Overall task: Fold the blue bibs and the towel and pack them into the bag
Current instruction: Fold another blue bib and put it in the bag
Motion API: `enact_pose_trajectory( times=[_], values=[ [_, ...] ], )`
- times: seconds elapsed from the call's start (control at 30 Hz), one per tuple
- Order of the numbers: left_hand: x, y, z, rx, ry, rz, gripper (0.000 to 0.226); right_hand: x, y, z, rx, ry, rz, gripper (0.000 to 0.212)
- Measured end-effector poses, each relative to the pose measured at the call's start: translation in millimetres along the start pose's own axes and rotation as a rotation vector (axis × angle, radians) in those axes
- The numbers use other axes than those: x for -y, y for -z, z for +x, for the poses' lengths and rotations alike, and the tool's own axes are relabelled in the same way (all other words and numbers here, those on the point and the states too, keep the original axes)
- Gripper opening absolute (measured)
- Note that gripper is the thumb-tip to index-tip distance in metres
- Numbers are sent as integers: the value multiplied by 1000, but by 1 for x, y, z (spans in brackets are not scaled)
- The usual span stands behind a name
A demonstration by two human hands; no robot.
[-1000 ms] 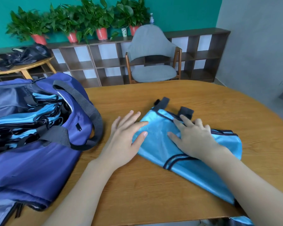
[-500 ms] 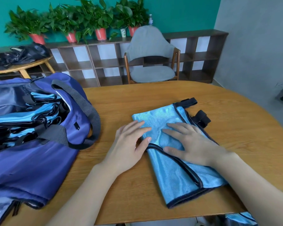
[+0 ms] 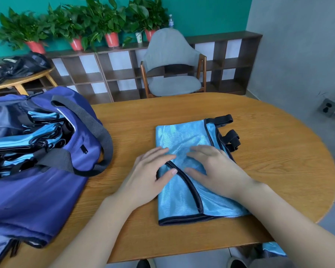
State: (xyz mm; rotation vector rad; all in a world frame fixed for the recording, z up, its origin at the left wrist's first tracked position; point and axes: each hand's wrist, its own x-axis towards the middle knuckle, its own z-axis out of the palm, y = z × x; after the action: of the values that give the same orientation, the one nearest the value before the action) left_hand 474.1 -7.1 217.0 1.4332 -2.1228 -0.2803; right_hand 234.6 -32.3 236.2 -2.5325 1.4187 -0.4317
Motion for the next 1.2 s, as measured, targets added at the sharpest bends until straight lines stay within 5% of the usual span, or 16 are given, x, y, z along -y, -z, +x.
enact_pose_trajectory(
  times=[0.4,1.0,1.2],
  values=[
    [-35,6,-30,-45,-110,-207,37,-42,19,-81,-139,170,242,35],
    [-54,14,-88,-65,-4,-185,5,-42,18,-138,-139,122,343,58],
    [-65,18,-109,-51,3,-192,38,-37,16,-153,-78,117,308,72]
  ],
)
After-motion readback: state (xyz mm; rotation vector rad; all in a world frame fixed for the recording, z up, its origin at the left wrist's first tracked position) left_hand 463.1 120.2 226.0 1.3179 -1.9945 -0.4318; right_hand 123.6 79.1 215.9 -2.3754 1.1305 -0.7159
